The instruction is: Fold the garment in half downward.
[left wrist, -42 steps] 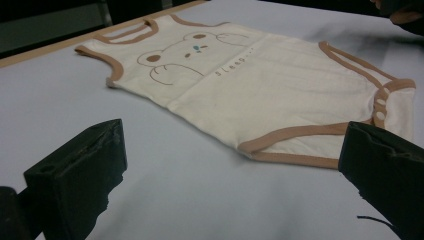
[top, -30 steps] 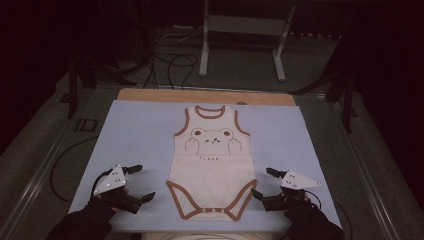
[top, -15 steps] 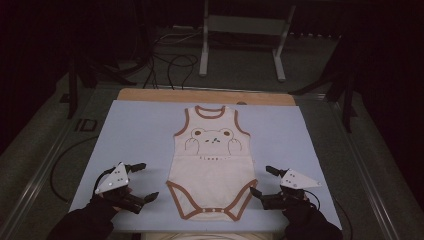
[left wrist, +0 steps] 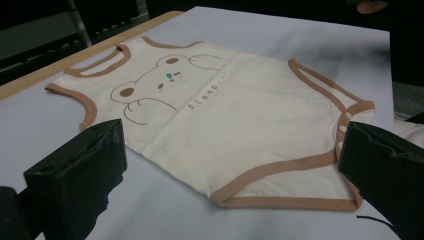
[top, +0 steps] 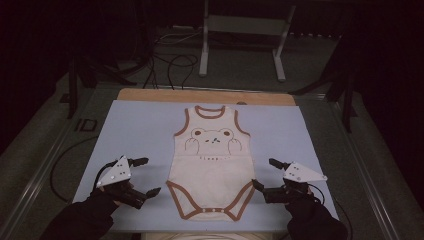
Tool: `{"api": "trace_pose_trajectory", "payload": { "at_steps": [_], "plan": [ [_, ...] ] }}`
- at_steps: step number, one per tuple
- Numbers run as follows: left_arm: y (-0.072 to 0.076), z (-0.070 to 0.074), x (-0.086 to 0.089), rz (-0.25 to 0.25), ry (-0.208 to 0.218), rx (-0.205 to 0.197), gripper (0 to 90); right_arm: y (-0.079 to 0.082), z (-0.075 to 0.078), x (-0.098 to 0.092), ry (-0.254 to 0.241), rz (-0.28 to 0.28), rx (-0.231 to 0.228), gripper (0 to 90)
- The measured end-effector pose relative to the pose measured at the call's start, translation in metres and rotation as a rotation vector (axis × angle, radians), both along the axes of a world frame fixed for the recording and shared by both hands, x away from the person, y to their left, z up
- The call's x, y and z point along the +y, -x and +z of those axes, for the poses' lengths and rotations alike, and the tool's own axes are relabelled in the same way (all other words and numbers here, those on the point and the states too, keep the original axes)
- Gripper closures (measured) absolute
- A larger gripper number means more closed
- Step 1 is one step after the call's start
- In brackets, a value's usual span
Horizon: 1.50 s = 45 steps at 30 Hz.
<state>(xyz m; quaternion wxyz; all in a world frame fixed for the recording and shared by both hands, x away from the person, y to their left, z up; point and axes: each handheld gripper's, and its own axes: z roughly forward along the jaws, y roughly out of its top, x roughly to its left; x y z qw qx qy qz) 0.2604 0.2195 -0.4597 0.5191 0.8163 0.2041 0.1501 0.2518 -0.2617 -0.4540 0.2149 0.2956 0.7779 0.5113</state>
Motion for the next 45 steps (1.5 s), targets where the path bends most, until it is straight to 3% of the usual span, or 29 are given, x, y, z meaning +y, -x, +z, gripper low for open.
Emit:
{"api": "trace_pose_trajectory", "payload": {
  "at_steps": [6, 26, 45],
  "plan": [
    [-0.008, 0.002, -0.002, 0.003, 0.013, 0.015, 0.0, -0.009, 0.009, 0.002, -0.003, -0.015, -0.004, 8.8],
    [-0.034, 0.01, -0.019, -0.007, -0.026, 0.052, 0.0, -0.046, 0.03, 0.014, 0.031, -0.023, -0.034, 8.8],
    [-0.061, 0.017, -0.023, 0.055, -0.054, 0.059, 0.0, -0.08, 0.025, 0.019, 0.039, -0.057, 0.005, 8.8]
  ]
}}
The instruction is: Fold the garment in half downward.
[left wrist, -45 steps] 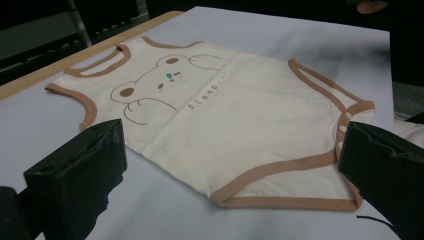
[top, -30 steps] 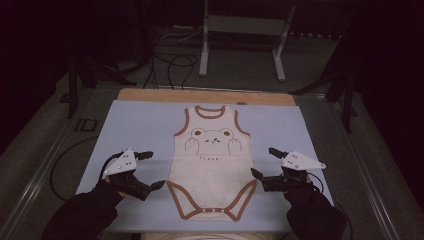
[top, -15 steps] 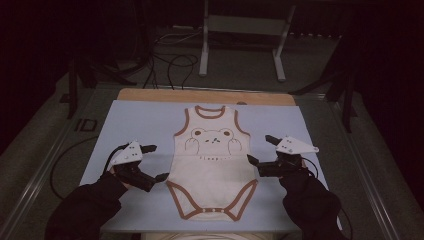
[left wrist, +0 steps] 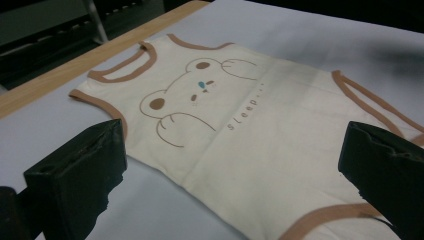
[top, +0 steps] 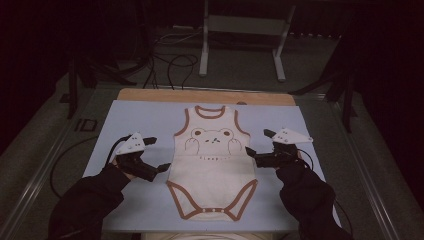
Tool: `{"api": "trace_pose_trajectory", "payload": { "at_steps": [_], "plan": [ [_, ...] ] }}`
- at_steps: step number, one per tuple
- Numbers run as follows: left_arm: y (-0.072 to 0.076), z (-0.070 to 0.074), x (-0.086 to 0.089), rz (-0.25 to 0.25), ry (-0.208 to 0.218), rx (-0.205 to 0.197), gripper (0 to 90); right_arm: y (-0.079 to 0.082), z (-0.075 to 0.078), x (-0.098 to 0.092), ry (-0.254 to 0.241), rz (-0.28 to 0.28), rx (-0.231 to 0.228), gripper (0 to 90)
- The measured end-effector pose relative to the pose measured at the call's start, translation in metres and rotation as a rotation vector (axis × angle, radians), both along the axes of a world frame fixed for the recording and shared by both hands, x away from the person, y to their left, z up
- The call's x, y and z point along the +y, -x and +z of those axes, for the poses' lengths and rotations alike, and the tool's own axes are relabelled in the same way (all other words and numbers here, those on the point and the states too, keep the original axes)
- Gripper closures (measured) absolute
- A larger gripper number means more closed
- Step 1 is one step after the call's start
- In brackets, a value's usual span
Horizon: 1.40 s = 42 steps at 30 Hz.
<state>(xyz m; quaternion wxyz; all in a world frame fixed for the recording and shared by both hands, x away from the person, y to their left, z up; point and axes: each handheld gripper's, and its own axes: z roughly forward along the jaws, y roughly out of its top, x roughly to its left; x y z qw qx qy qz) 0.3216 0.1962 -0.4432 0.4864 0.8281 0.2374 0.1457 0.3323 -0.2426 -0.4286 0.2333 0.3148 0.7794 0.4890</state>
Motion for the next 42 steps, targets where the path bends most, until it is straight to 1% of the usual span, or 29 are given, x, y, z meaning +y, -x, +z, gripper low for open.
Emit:
{"api": "trace_pose_trajectory", "payload": {
  "at_steps": [2, 3, 5, 6, 8, 9, 10, 11, 12, 13, 18, 20, 21, 22, 23, 24, 25, 27, 28, 29, 31, 32, 34, 36, 38, 40, 42],
  "plan": [
    [-0.002, 0.0, -0.001, 0.001, -0.002, 0.003, 0.0, -0.003, -0.003, 0.0, 0.001, -0.003, 0.01, 8.8],
    [-0.005, -0.001, -0.002, -0.003, -0.006, 0.007, 0.0, -0.004, -0.004, 0.001, -0.002, -0.008, 0.021, 8.8],
    [-0.006, -0.001, -0.003, 0.0, -0.008, 0.008, 0.0, -0.006, -0.006, 0.001, 0.001, -0.013, 0.024, 8.8],
    [-0.01, -0.003, -0.004, 0.003, -0.005, 0.017, 0.0, -0.009, -0.009, 0.0, 0.008, -0.022, 0.039, 8.8],
    [-0.011, -0.003, -0.005, 0.006, -0.009, 0.018, 0.0, -0.011, -0.01, 0.0, 0.007, -0.028, 0.045, 8.8],
    [-0.014, -0.005, -0.007, 0.007, -0.01, 0.026, 0.0, -0.014, -0.013, 0.0, 0.013, -0.034, 0.061, 8.8],
    [-0.014, -0.005, -0.007, 0.007, -0.01, 0.026, 0.0, -0.014, -0.013, 0.0, 0.013, -0.034, 0.061, 8.8],
    [-0.014, -0.005, -0.007, 0.007, -0.01, 0.026, 0.0, -0.016, -0.015, 0.0, 0.021, -0.041, 0.071, 8.8],
    [-0.017, -0.007, -0.009, 0.011, -0.02, 0.035, 0.0, -0.019, -0.018, 0.001, 0.034, -0.055, 0.084, 8.8],
    [-0.02, -0.009, -0.011, 0.016, -0.015, 0.047, 0.0, -0.02, -0.019, 0.001, 0.032, -0.052, 0.087, 8.8],
    [-0.027, -0.014, -0.015, 0.027, -0.042, 0.063, 0.0, -0.027, -0.025, 0.002, 0.042, -0.059, 0.11, 8.8],
    [-0.03, -0.015, -0.017, 0.028, -0.044, 0.072, 0.0, -0.029, -0.028, 0.003, 0.041, -0.063, 0.121, 8.8],
    [-0.031, -0.016, -0.017, 0.025, -0.04, 0.077, 0.0, -0.031, -0.029, 0.004, 0.052, -0.065, 0.131, 8.8],
    [-0.032, -0.018, -0.018, 0.03, -0.041, 0.071, 0.0, -0.032, -0.031, 0.004, 0.054, -0.067, 0.137, 8.8],
    [-0.033, -0.019, -0.018, 0.032, -0.041, 0.069, 0.0, -0.033, -0.033, 0.005, 0.053, -0.07, 0.152, 8.8],
    [-0.035, -0.021, -0.019, 0.034, -0.039, 0.073, 0.0, -0.034, -0.035, 0.005, 0.055, -0.069, 0.156, 8.8],
    [-0.036, -0.022, -0.019, 0.034, -0.042, 0.075, 0.0, -0.034, -0.037, 0.005, 0.056, -0.072, 0.165, 8.8],
    [-0.038, -0.025, -0.02, 0.037, -0.054, 0.066, 0.0, -0.036, -0.041, 0.005, 0.059, -0.076, 0.182, 8.8],
    [-0.039, -0.026, -0.021, 0.044, -0.063, 0.071, 0.0, -0.037, -0.042, 0.005, 0.061, -0.085, 0.184, 8.8],
    [-0.04, -0.027, -0.022, 0.05, -0.057, 0.08, 0.0, -0.038, -0.045, 0.005, 0.047, -0.086, 0.195, 8.8],
    [-0.042, -0.029, -0.022, 0.055, -0.058, 0.095, 0.0, -0.038, -0.048, 0.004, 0.04, -0.092, 0.206, 8.9],
    [-0.043, -0.03, -0.023, 0.061, -0.059, 0.115, 0.0, -0.039, -0.049, 0.004, 0.039, -0.088, 0.213, 8.9],
    [-0.045, -0.032, -0.024, 0.062, -0.07, 0.137, 0.0, -0.04, -0.053, 0.005, 0.046, -0.089, 0.229, 9.1],
    [-0.047, -0.035, -0.026, 0.062, -0.081, 0.151, 0.0, -0.041, -0.056, 0.005, 0.045, -0.082, 0.246, 12.1],
    [-0.048, -0.038, -0.029, 0.085, -0.098, 0.168, 0.0, -0.042, -0.059, 0.005, 0.052, -0.082, 0.256, 12.7],
    [-0.05, -0.041, -0.031, 0.076, -0.11, 0.185, 0.0, -0.042, -0.062, 0.004, 0.049, -0.089, 0.266, 13.4],
    [-0.051, -0.045, -0.034, 0.077, -0.124, 0.193, 0.0, -0.043, -0.064, 0.003, 0.041, -0.094, 0.276, 14.4]
  ]
}}
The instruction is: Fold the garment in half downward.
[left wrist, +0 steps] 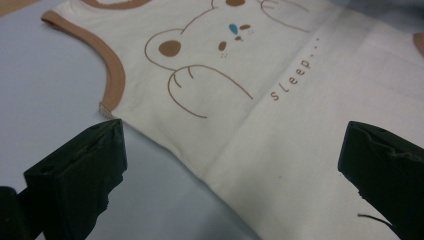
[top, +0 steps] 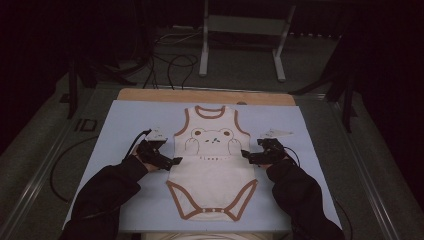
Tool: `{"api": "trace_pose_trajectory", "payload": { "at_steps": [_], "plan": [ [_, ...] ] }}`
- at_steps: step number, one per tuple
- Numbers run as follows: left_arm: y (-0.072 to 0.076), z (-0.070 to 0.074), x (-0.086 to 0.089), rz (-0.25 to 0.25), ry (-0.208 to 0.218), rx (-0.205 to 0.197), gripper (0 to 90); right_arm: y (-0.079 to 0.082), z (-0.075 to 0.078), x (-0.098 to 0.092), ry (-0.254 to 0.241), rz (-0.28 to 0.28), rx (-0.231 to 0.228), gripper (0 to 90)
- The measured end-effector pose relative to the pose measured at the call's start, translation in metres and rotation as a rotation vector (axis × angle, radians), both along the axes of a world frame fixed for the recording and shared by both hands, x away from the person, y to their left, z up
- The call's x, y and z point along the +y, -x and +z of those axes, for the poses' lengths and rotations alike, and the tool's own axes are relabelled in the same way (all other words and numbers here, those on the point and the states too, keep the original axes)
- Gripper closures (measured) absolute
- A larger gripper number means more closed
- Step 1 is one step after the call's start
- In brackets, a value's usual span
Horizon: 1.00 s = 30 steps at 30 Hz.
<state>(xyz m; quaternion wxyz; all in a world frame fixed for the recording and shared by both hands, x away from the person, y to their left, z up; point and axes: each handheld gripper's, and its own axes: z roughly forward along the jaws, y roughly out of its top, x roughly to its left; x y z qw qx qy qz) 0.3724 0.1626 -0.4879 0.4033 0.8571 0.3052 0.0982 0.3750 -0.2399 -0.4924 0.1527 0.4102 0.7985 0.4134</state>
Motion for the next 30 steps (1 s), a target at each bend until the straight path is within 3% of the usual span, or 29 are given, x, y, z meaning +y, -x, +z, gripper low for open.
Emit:
{"api": "trace_pose_trajectory", "payload": {
  "at_steps": [4, 14, 16, 18, 22, 24, 30],
  "plan": [
    [-0.003, -0.006, -0.002, -0.006, -0.007, 0.034, 0.1, -0.001, -0.005, 0.0, 0.01, -0.001, 0.024, 17.2],
    [-0.008, -0.02, -0.005, -0.012, -0.042, 0.054, 7.1, -0.003, -0.019, 0.003, 0.056, 0.016, 0.091, 22.7],
    [-0.009, -0.022, -0.006, -0.021, -0.031, 0.066, 9.4, -0.003, -0.021, 0.003, 0.068, 0.009, 0.094, 24.0],
    [-0.009, -0.024, -0.005, -0.028, -0.021, 0.068, 16.0, -0.004, -0.022, 0.003, 0.074, 0.014, 0.095, 25.6],
    [-0.011, -0.025, -0.007, 0.013, -0.062, 0.06, 20.1, -0.005, -0.023, 0.004, 0.088, 0.009, 0.102, 29.3],
    [-0.012, -0.026, -0.007, 0.02, -0.056, 0.056, 25.8, -0.005, -0.024, 0.006, 0.107, 0.003, 0.098, 30.3],
    [-0.016, -0.027, -0.007, 0.065, -0.093, 0.065, 42.4, -0.005, -0.024, 0.008, 0.141, 0.003, 0.095, 41.9]
  ]
}}
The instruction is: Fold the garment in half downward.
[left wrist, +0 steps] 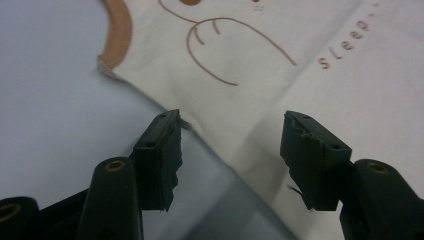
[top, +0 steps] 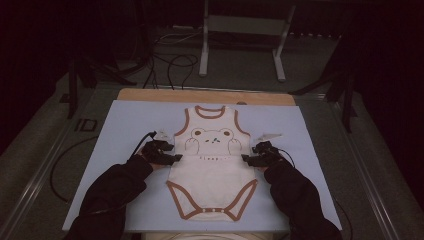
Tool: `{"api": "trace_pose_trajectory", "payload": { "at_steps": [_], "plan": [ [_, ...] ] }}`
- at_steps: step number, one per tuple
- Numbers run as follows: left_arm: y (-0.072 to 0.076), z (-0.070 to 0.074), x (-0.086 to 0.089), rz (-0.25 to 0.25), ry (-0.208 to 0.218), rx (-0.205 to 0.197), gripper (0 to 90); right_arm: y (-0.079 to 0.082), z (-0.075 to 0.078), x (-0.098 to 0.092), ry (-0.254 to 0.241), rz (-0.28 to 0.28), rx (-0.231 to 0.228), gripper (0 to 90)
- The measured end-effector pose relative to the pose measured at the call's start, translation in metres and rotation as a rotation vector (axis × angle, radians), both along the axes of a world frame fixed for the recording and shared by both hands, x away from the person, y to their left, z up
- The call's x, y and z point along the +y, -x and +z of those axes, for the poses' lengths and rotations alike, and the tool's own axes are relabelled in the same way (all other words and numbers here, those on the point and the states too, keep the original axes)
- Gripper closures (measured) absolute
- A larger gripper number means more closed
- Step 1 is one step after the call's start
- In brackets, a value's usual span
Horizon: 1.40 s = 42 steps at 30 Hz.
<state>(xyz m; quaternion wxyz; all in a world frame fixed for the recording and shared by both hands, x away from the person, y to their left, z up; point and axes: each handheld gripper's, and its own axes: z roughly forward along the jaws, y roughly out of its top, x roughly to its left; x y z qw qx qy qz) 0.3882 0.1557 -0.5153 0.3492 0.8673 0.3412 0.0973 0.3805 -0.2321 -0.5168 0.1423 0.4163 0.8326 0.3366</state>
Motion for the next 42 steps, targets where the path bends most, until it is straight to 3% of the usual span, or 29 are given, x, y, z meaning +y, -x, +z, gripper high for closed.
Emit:
{"api": "trace_pose_trajectory", "payload": {
  "at_steps": [2, 10, 18, 23, 26, 36, 42],
  "plan": [
    [-0.001, 0.0, 0.0, 0.006, -0.008, 0.014, 47.6, 0.0, 0.0, 0.0, 0.017, -0.009, -0.001, 45.1],
    [-0.003, -0.001, -0.004, 0.005, -0.045, 0.013, 54.8, -0.002, 0.0, 0.002, 0.047, -0.003, 0.008, 55.2],
    [-0.005, 0.001, -0.014, 0.004, -0.064, 0.025, 65.3, -0.002, 0.003, 0.008, 0.071, 0.041, 0.016, 72.5],
    [-0.006, 0.002, -0.02, 0.002, -0.062, 0.047, 78.1, -0.002, 0.004, 0.012, 0.08, 0.077, 0.026, 84.7],
    [-0.006, 0.003, -0.022, -0.009, -0.058, 0.054, 87.7, -0.001, 0.004, 0.014, 0.091, 0.088, 0.024, 87.3],
    [-0.007, 0.01, -0.015, 0.019, -0.015, 0.058, 89.5, -0.001, 0.012, 0.008, 0.055, 0.082, 0.007, 88.6],
    [-0.003, 0.015, -0.013, 0.016, -0.005, 0.039, 89.6, 0.002, 0.02, 0.006, 0.04, 0.081, -0.022, 88.6]
  ]
}}
